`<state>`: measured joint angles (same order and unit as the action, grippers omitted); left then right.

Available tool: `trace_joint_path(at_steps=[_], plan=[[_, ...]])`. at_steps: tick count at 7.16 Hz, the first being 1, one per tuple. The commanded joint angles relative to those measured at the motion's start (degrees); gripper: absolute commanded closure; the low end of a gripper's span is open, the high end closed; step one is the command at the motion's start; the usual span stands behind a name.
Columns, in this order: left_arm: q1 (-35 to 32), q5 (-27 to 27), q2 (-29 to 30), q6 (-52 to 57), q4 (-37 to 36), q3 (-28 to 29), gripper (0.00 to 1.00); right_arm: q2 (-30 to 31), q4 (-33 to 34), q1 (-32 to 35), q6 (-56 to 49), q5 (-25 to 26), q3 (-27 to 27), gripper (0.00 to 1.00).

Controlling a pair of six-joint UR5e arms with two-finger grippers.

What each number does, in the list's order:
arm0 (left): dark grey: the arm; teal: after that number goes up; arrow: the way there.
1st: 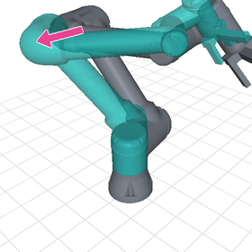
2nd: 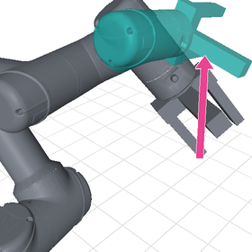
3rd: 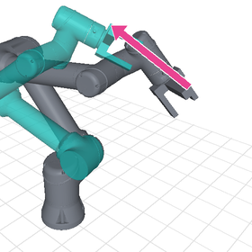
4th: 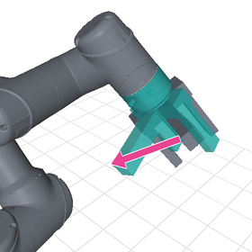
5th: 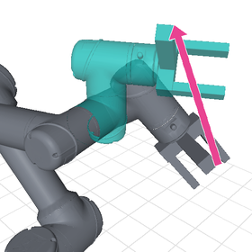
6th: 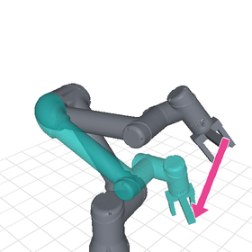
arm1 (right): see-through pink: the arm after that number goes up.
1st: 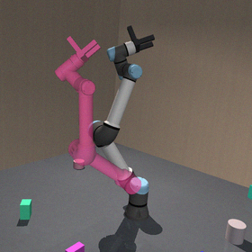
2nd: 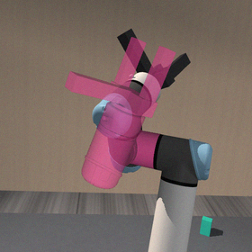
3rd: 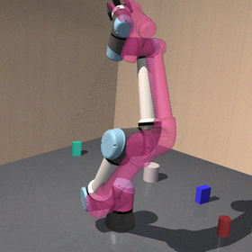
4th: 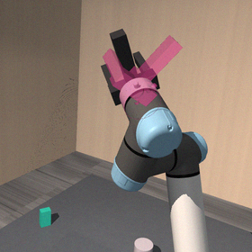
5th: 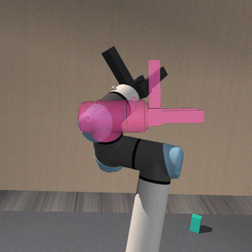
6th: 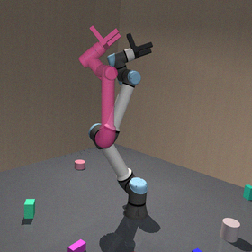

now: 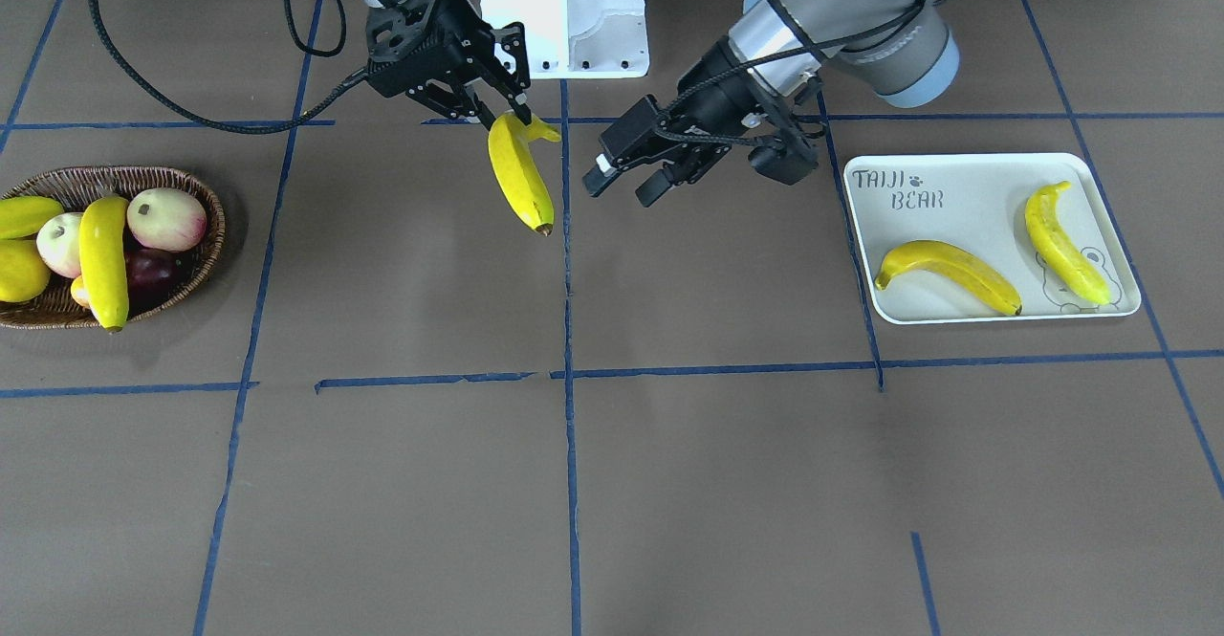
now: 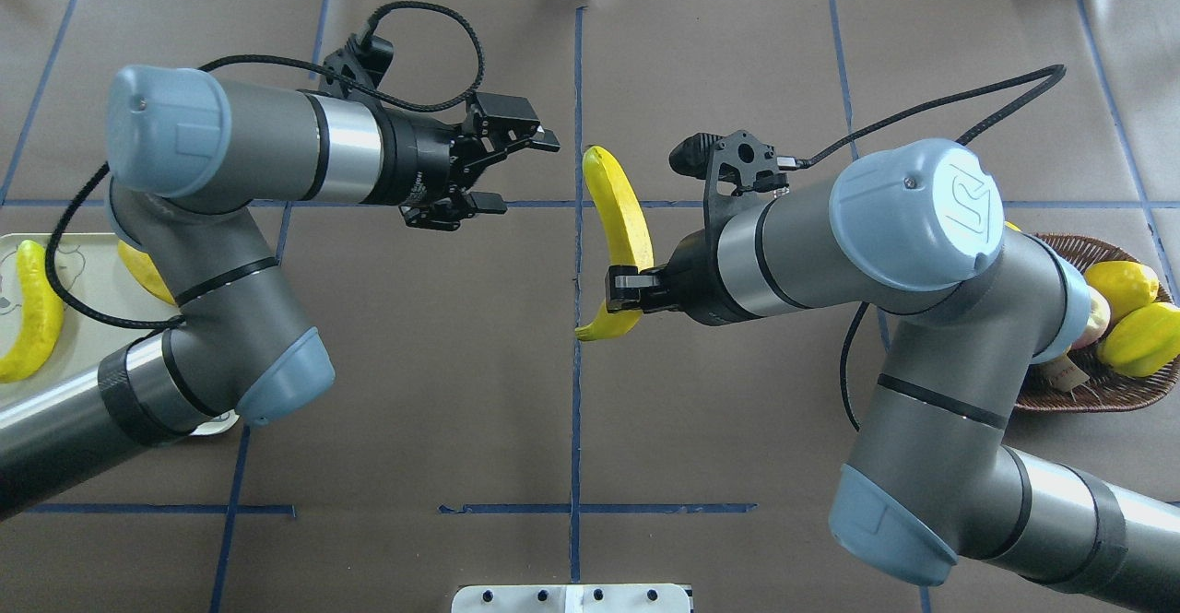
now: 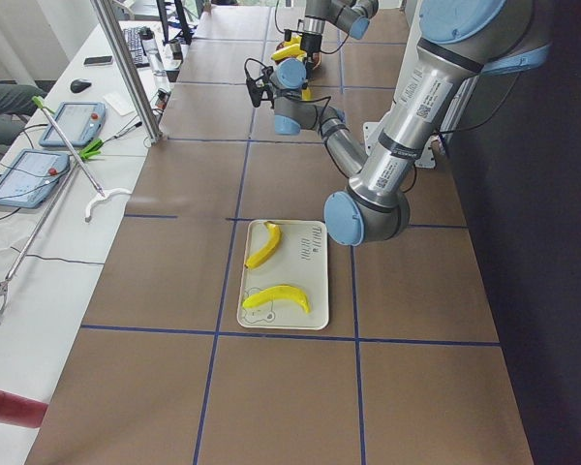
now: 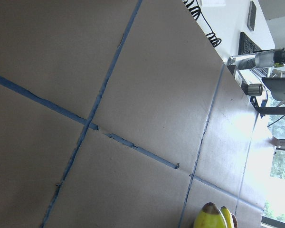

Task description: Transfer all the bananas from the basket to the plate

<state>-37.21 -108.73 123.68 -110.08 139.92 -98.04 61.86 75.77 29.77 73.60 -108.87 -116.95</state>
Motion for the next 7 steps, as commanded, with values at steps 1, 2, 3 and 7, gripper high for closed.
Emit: trace_joint_path(at_steps=[1, 2, 3, 7], plan=[[2.5, 1.7, 3.0, -1.4, 0.4, 1.4, 0.01, -0.2, 0.0, -0.6, 0.1, 0.3, 0.0, 0.99], [3.1, 1.7, 4.4, -1.4, 0.4, 2.9, 0.01, -0.2, 0.0, -0.6, 0.2, 0.2, -0.1, 0.99], [3.2, 1.7, 5.5, -1.4, 0.4, 4.2, 0.01, -0.2, 0.0, -0.7, 0.2, 0.3, -0.2, 0.99], [3.6, 1.6, 5.5, -1.2, 0.5, 4.7, 1.00, -0.2, -0.1, -0.6, 0.1, 0.2, -0.4, 0.95]])
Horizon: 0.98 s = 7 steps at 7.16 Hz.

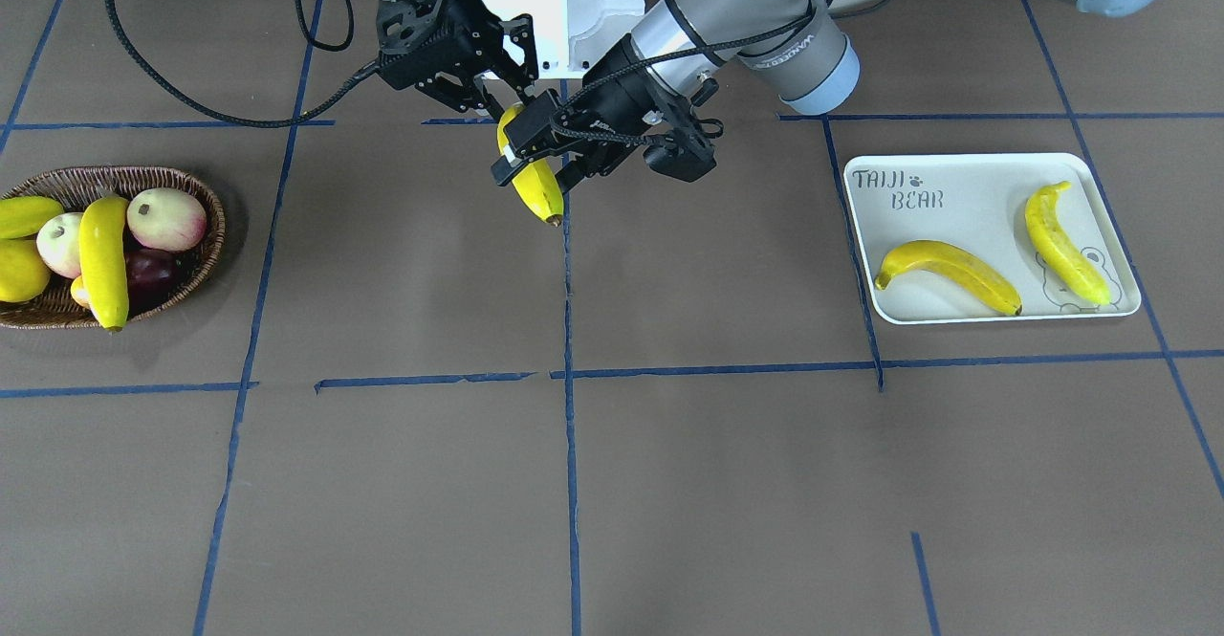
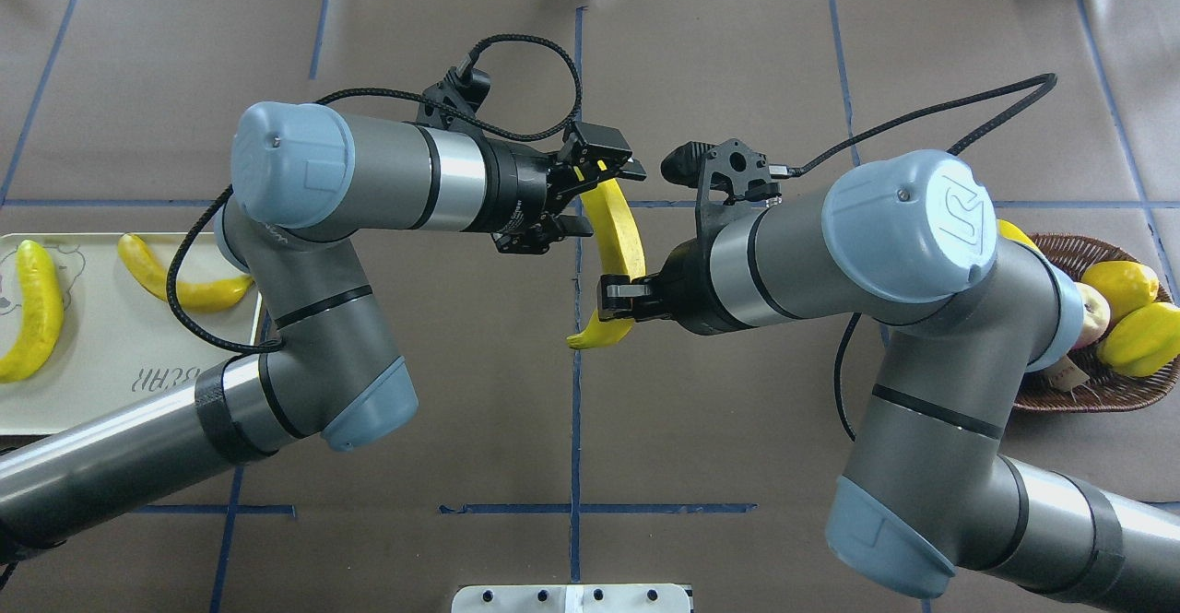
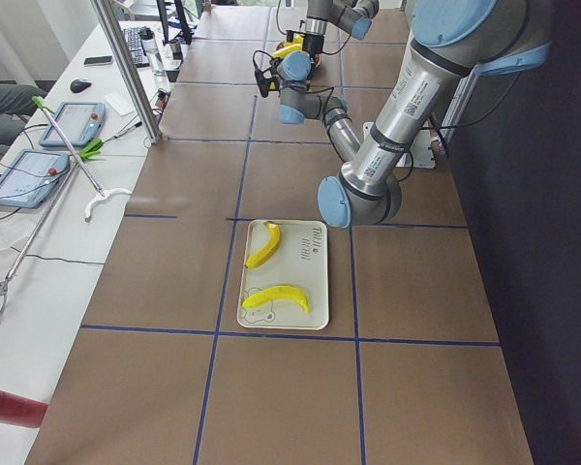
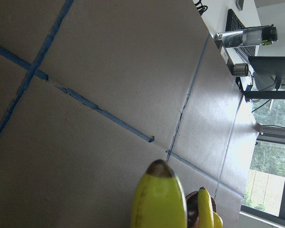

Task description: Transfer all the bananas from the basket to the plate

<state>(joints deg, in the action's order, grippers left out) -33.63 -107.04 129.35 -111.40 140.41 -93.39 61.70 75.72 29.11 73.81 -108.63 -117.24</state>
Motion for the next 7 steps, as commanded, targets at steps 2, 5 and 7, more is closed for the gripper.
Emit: trace_joint_path(at_steps=[2, 5, 7], plan=[[0.1, -0.1, -0.1, 0.1, 0.0, 0.0, 1.00, 0.0, 0.0, 0.2, 0.5, 0.0, -0.5, 0.01], [-2.3, -1.0, -1.0, 0.9, -1.3, 0.0, 1.00, 1.1, 0.0, 1.3, 2.6, -0.4, -4.6, 0.01], [-9.6, -13.4, -7.6, 8.4, -9.6, -2.0, 1.00, 6.4, 0.8, 4.9, 2.6, -1.8, -9.3, 0.01]])
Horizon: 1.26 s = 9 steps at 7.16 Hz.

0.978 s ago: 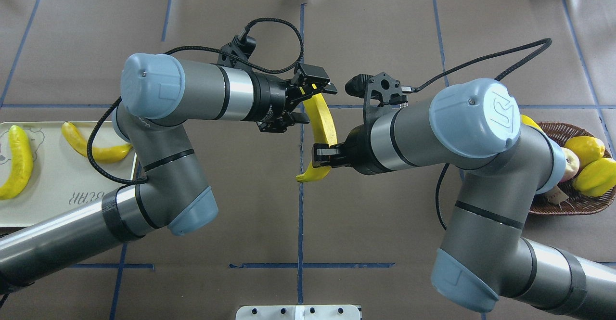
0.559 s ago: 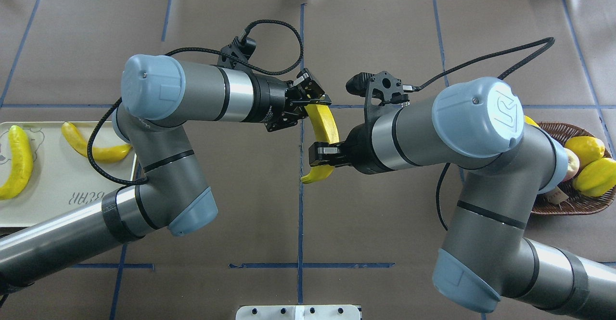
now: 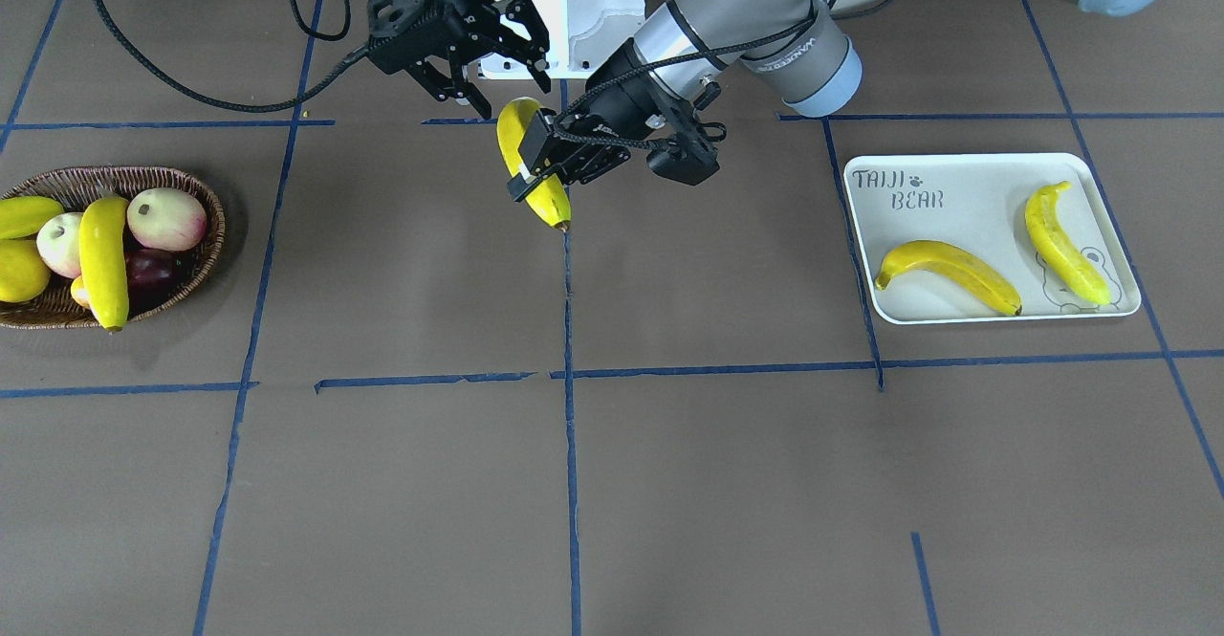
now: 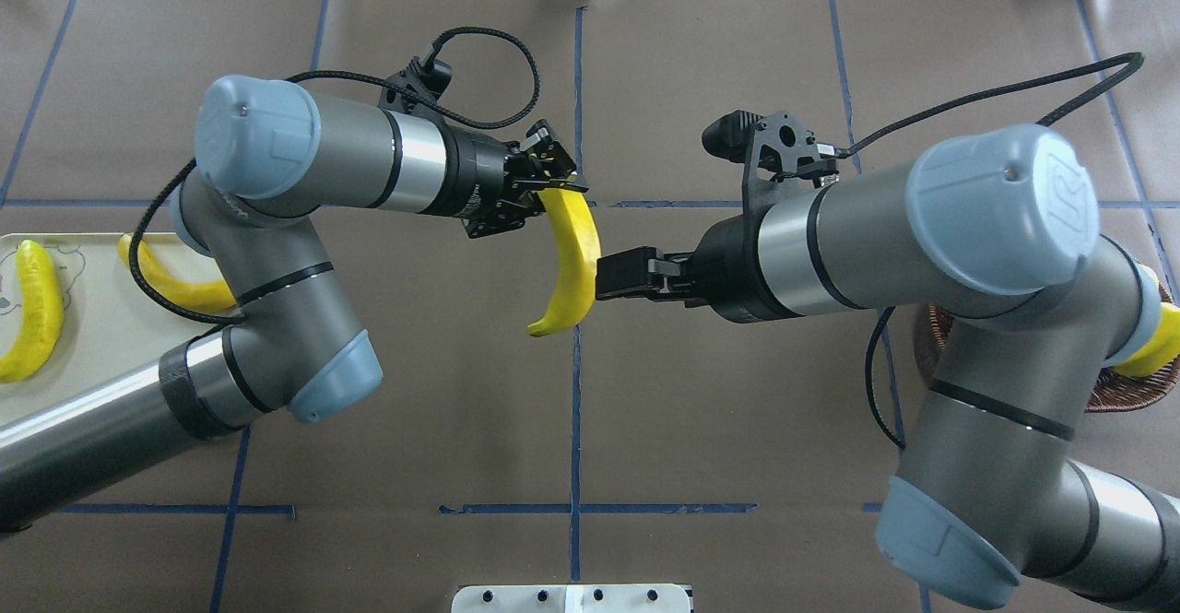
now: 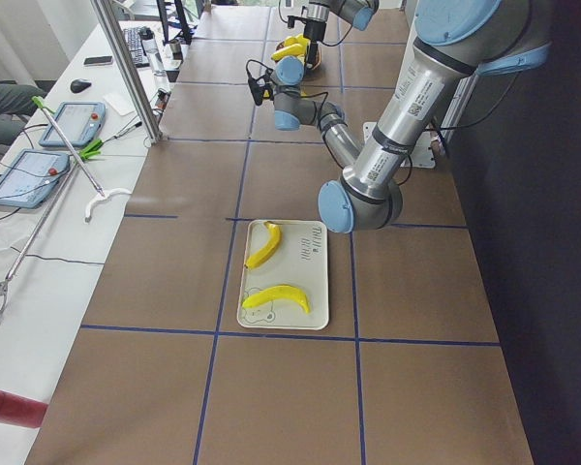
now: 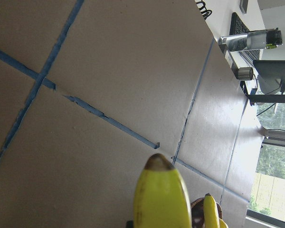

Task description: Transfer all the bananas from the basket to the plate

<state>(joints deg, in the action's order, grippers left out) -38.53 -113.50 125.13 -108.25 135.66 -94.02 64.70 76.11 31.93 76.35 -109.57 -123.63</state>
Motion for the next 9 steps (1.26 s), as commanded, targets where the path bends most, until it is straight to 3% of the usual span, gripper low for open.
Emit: trace_joint_path(at_steps=[1, 3, 5, 7, 9], plan=[[-8.8, -9.4, -8.8, 11.6, -11.1, -6.1, 1.00, 7.1, 0.4, 5.2, -0.6, -3.3, -4.1, 0.01], [-10.8, -8.7, -22.8, 25.2, -18.5, -13.4, 1.00, 14.5, 0.4, 15.1, -6.8, -11.4, -4.2, 0.01], [-11.8, -4.8, -33.9, 34.7, -18.5, -12.5, 1.00, 21.1, 0.4, 17.9, -13.5, -11.6, -3.8, 0.01], [-11.9, -0.8, -39.4, 40.3, -18.6, -11.8, 1.00, 26.9, 0.4, 20.2, -18.6, -11.1, -3.5, 0.01], [-12.0, 1.3, -41.0, 46.4, -18.5, -10.0, 1.00, 29.5, 0.3, 22.0, -24.7, -11.1, -1.6, 0.01]])
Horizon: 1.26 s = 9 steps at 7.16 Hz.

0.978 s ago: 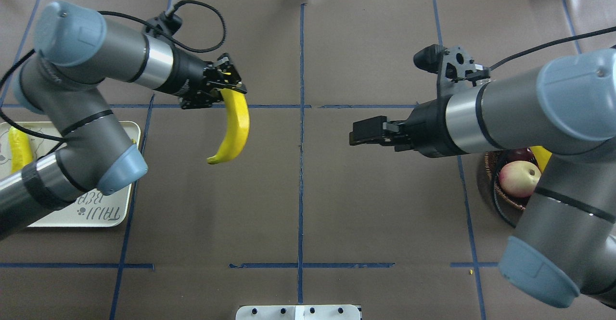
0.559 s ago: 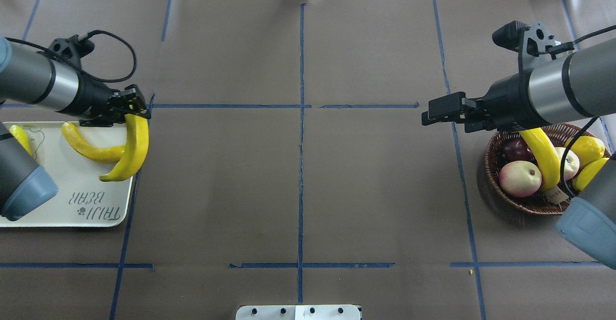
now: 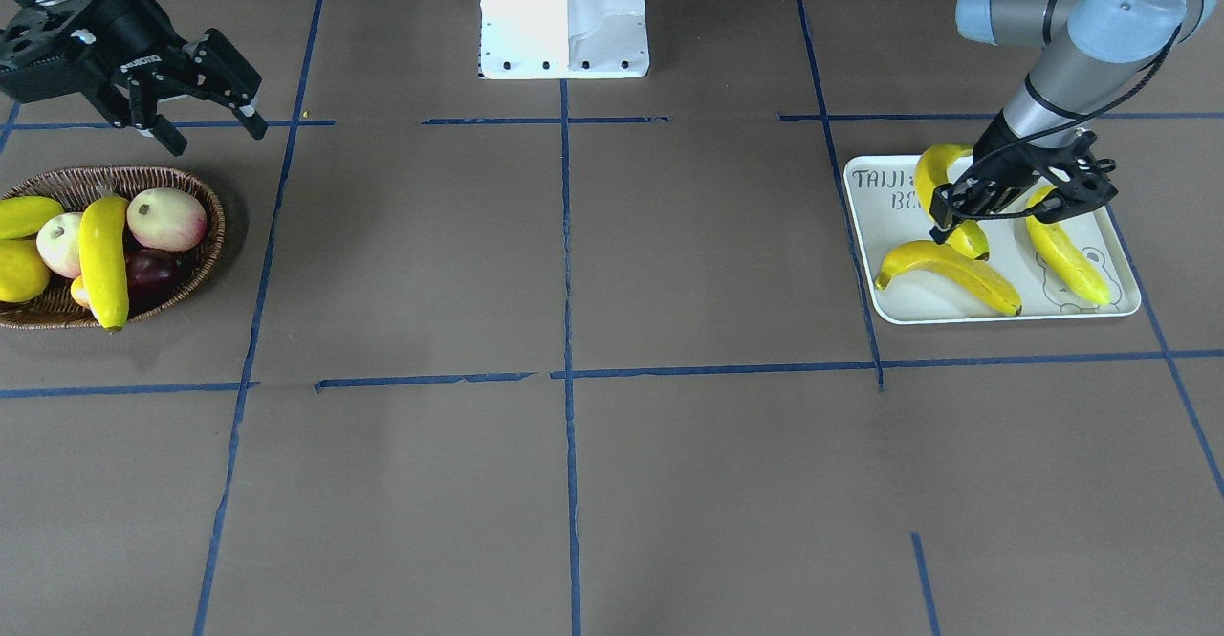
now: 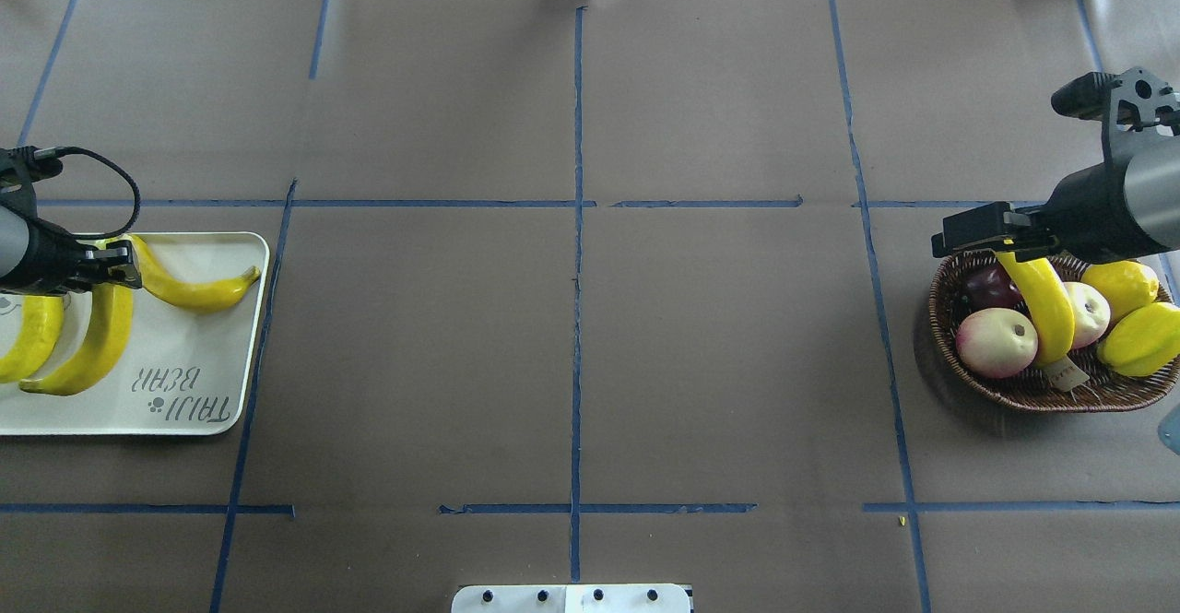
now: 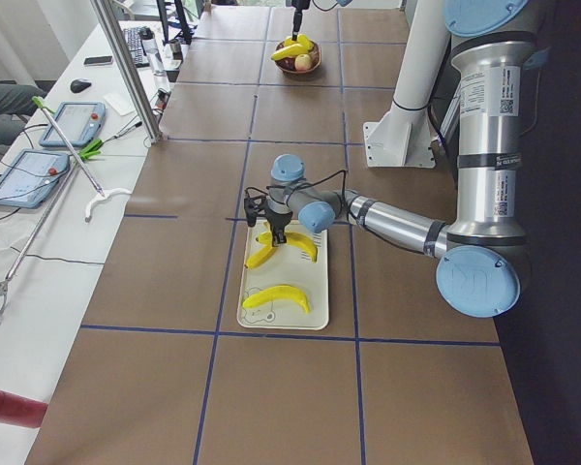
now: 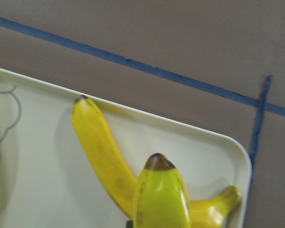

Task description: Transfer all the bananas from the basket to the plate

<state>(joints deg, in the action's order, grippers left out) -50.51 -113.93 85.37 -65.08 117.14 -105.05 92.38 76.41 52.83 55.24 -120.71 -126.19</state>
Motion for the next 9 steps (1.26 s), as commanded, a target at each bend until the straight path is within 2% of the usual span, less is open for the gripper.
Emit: trace_joint_path(at_steps=[1, 2, 3, 5, 6, 8, 9], plan=[[0.0, 2.9, -1.2, 3.4, 0.4, 2.4, 0.73, 3.8, -0.1, 1.5, -5.8, 0.1, 1.2, 0.01], [0.0, 2.9, -1.2, 5.3, 0.5, 2.8, 0.14, 4.8, 0.0, 1.8, -6.9, 0.4, 2.2, 0.01], [0.0, 2.8, -1.3, 5.8, 0.6, 2.7, 0.00, 5.0, 0.0, 2.1, -7.9, 0.6, 3.5, 0.01], [-1.5, 1.9, -0.3, 5.8, 0.6, 0.9, 0.00, 5.3, 0.1, 2.6, -12.1, 3.4, 5.5, 0.01], [-2.6, -2.0, -0.3, 5.8, 0.5, -0.6, 0.00, 5.4, 0.1, 2.6, -15.1, 4.3, 7.4, 0.01], [-9.1, -12.7, 1.0, 5.8, 0.5, -1.1, 0.00, 6.5, 0.0, 2.5, -20.6, 5.0, 10.6, 0.01], [-10.0, -14.7, 1.2, 5.8, 0.5, -1.2, 0.00, 6.2, 0.0, 2.2, -20.6, 5.0, 12.1, 0.01]])
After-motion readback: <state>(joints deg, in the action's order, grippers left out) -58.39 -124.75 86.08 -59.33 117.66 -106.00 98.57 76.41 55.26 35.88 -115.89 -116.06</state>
